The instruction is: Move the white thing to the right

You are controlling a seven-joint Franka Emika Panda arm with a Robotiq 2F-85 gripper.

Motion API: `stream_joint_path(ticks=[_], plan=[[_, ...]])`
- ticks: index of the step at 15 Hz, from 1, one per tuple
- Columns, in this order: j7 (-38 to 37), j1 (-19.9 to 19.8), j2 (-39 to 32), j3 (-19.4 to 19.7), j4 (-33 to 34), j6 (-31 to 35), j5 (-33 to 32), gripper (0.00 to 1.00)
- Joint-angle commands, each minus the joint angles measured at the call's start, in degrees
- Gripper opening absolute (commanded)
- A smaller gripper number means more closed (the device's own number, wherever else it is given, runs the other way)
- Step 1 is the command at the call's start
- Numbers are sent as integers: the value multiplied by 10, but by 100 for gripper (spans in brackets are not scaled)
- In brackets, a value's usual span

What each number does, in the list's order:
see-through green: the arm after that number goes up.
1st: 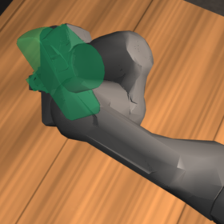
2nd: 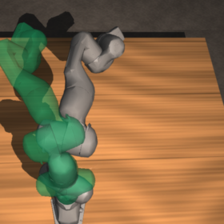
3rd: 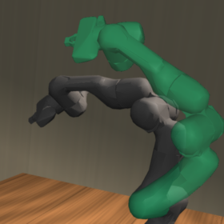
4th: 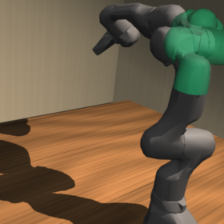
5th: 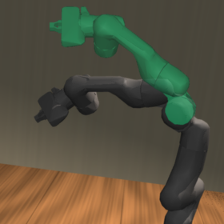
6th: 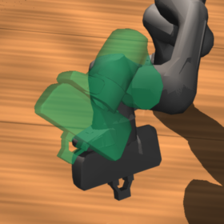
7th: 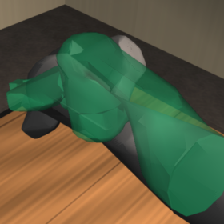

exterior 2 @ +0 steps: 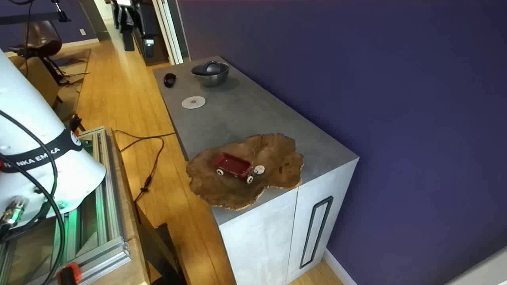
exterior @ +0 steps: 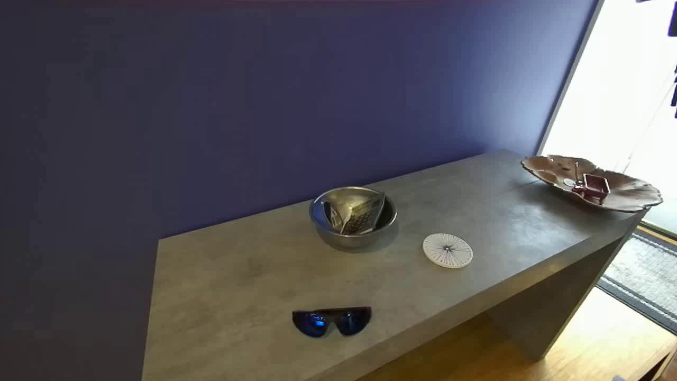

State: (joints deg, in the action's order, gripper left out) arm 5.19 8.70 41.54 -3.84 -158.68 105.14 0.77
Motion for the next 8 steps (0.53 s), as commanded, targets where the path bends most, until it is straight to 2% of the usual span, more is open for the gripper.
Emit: stream_joint_path(ticks=[1,4,8], plan=[[0,-1,0,-1,1,-2,1,100],[0,-1,0,-1,1,-2,1,100],[78,51,-59,-13,15,130,4,100]])
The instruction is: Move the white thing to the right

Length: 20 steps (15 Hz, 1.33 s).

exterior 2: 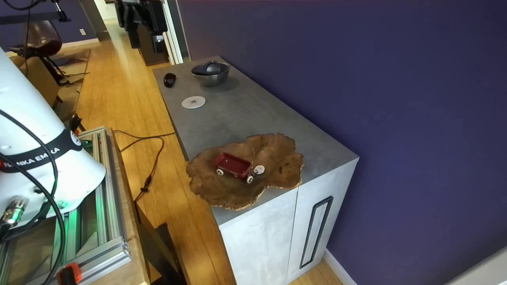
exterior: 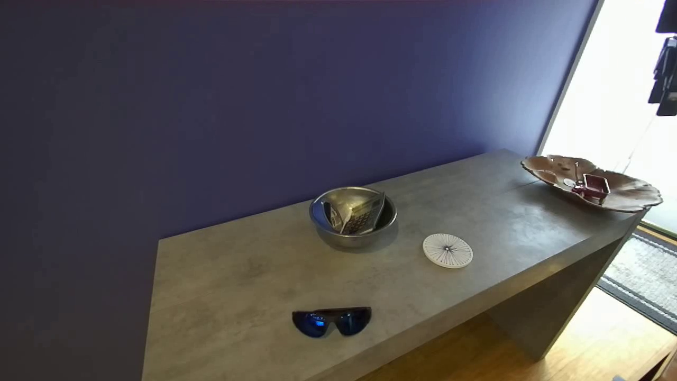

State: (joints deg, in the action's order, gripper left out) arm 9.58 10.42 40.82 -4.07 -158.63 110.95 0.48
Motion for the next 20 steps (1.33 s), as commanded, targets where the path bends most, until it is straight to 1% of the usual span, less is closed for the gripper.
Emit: stream_joint_path(ticks=[1,5,8,9,11,13,14,16,19,20], plan=[[47,48,-82,-15,25,110,10,100],[114,104,-192,-20,70,235,20,100],[196,135,-289,-14,119,301,39,100],[230,141,-315,-13,133,313,52,100],[301,147,-358,-22,154,330,85,100],[373,141,-384,-41,172,316,115,100],[313,119,-353,-53,145,322,86,100],[348,116,-380,-63,162,322,98,100],[357,115,-386,-65,168,322,98,100],[423,119,-396,-71,169,332,113,100]])
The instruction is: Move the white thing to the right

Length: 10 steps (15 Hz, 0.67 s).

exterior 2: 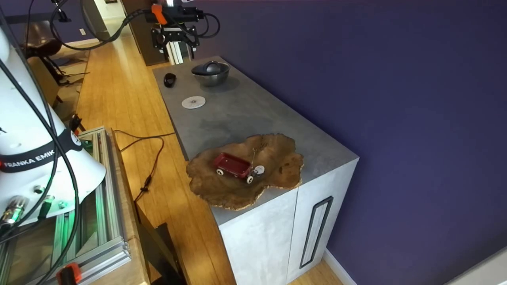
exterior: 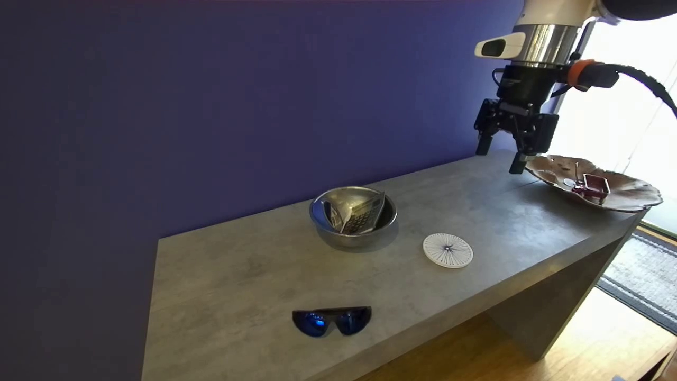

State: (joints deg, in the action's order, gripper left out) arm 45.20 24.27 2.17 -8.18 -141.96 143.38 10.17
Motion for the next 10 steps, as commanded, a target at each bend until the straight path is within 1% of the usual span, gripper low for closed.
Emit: stream_joint_path(ticks=[1,5,8,10], plan=[[104,-19,-19,-38,0,15,25,100],[213,-22,-62,-75,3,23,30,100],[284,-33,-115,-99,41,12,8,100],[326,-42,-168,-109,89,0,-17,100]])
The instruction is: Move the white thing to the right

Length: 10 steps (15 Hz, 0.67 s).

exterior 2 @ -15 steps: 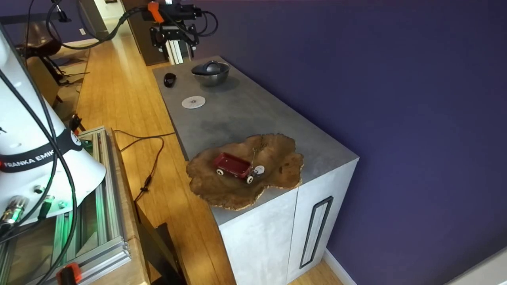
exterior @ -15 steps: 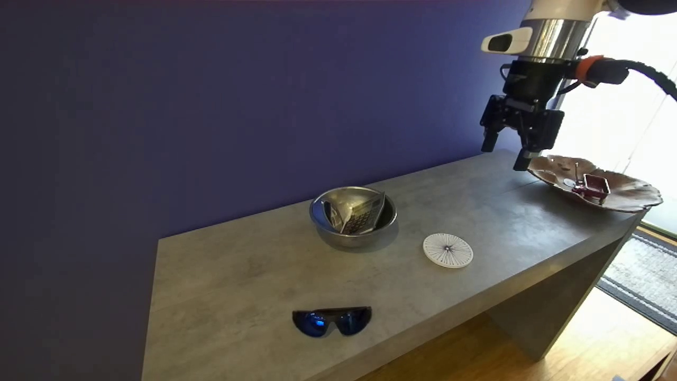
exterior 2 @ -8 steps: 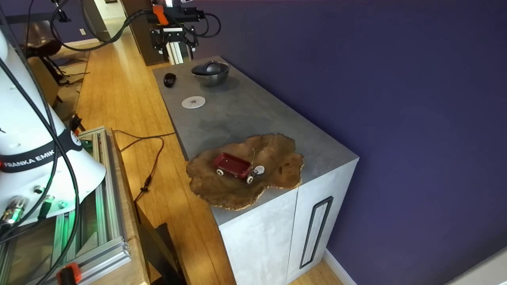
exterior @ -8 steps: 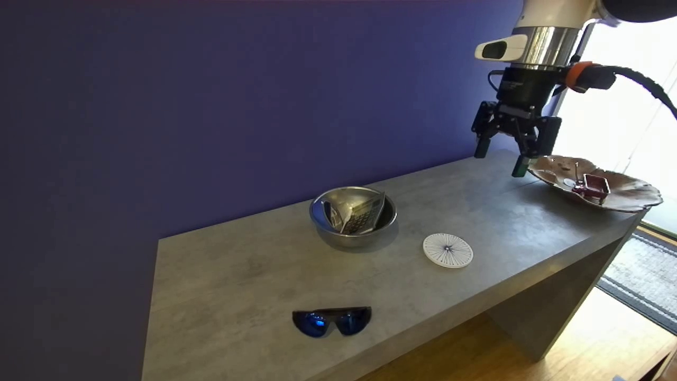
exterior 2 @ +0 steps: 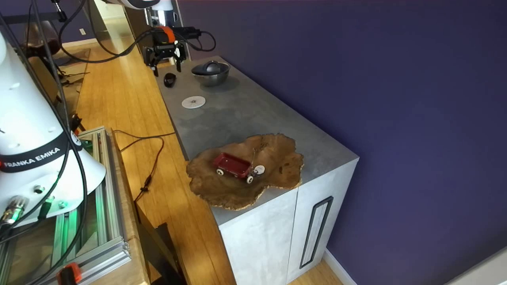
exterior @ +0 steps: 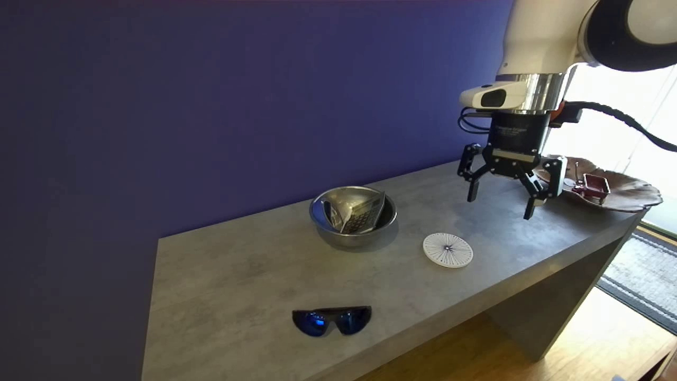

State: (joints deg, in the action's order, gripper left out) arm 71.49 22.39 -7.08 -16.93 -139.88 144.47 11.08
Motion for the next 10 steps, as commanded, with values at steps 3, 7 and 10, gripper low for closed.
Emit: stream_joint_path(ticks=[3,7,10], plan=[[104,-34,-144,-32,126,-26,-70,100],[84,-48,-153,-43,121,-13,-76,100],[84,-33,-171,-34,111,72,-122,100]])
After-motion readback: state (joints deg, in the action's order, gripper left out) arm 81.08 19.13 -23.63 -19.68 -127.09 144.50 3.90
